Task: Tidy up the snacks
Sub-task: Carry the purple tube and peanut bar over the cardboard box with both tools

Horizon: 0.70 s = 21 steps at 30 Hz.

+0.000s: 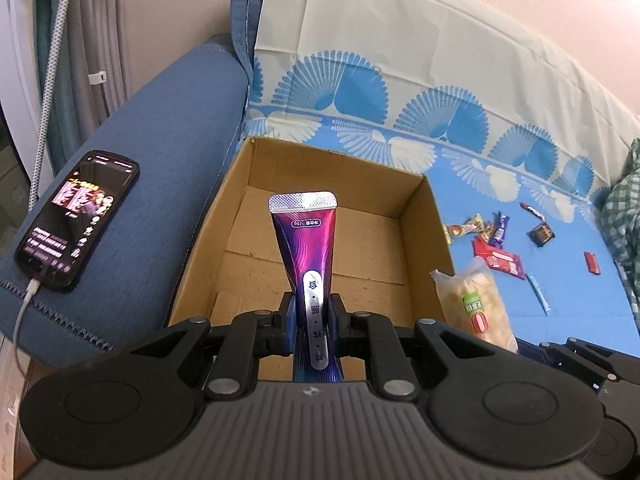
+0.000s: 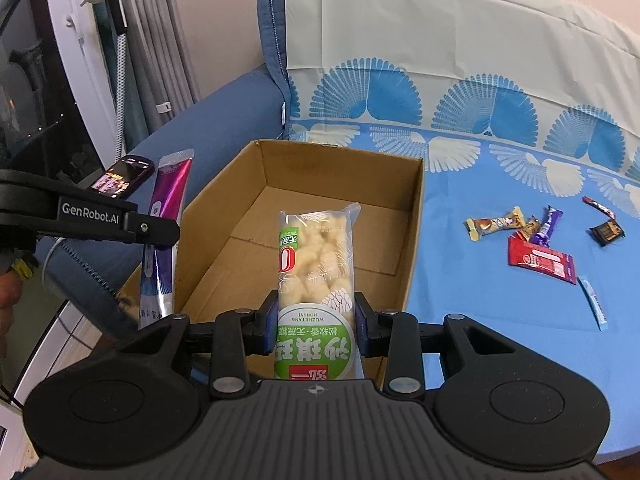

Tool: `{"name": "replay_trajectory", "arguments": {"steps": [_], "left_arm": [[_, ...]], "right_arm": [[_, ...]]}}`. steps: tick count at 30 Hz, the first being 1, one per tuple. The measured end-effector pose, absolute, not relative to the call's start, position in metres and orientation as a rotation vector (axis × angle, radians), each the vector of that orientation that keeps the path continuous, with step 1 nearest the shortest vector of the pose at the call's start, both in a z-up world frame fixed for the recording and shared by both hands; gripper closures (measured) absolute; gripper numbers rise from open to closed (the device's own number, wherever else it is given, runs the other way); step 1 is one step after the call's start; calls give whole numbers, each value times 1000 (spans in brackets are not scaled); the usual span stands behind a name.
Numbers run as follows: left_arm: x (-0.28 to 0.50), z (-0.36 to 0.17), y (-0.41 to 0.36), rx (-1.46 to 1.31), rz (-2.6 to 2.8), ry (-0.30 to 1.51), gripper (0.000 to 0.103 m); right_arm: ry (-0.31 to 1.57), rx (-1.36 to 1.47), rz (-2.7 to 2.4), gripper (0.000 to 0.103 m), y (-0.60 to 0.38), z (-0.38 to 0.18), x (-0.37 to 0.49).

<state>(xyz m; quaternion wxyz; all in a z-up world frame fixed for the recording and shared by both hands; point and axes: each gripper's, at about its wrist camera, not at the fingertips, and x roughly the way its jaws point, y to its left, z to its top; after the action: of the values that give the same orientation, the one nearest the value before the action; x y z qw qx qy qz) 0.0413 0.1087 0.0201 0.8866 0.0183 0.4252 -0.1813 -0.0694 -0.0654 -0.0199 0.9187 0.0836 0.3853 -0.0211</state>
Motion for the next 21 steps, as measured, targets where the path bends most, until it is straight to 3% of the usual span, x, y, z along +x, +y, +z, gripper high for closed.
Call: {"name": "replay_trajectory", "arguments": {"steps": [21], "left_arm": [[120, -47, 79, 121, -352, 993, 86]], "right_arm": [[888, 221, -45, 65, -87, -83, 12]]}}
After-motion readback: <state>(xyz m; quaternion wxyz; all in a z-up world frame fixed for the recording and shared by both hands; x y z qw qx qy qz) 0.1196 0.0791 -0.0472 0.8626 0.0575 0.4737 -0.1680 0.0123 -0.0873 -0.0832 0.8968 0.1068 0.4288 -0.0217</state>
